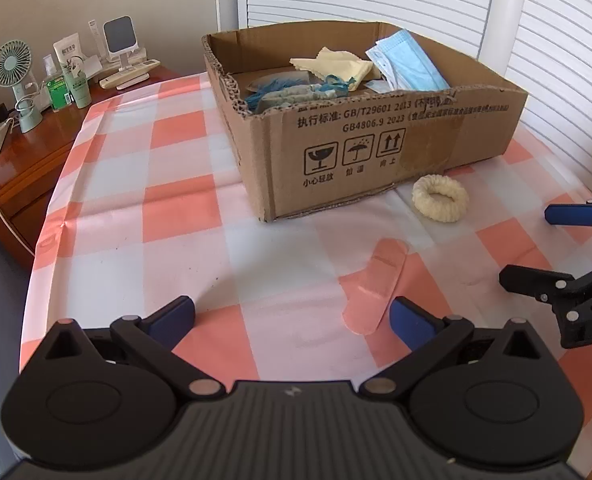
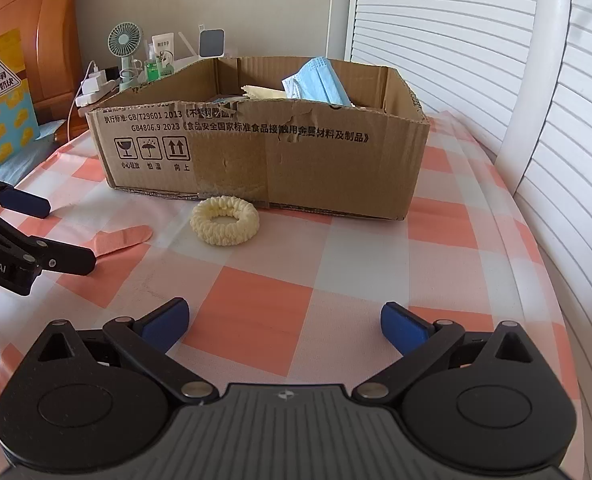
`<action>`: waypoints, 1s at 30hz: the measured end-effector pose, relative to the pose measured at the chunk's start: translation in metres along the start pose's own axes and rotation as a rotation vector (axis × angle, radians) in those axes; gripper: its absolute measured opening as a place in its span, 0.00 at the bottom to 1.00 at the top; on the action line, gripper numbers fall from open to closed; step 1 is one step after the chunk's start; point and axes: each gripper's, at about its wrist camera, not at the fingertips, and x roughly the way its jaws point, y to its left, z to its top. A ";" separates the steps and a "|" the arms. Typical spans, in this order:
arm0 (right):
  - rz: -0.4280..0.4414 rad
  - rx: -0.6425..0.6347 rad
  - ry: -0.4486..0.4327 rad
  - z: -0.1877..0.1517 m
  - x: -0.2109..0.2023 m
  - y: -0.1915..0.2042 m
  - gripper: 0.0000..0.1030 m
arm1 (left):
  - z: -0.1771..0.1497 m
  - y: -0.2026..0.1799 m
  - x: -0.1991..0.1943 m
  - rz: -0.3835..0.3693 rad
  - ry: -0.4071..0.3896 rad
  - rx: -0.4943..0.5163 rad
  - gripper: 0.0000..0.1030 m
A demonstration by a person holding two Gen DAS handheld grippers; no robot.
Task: Organize soft objects
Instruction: 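Lower the left tool onto the pink bandage strip and close on it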
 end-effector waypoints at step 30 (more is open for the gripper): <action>0.000 0.001 -0.009 -0.001 -0.001 -0.001 1.00 | 0.005 -0.023 -0.008 -0.034 -0.056 0.088 0.37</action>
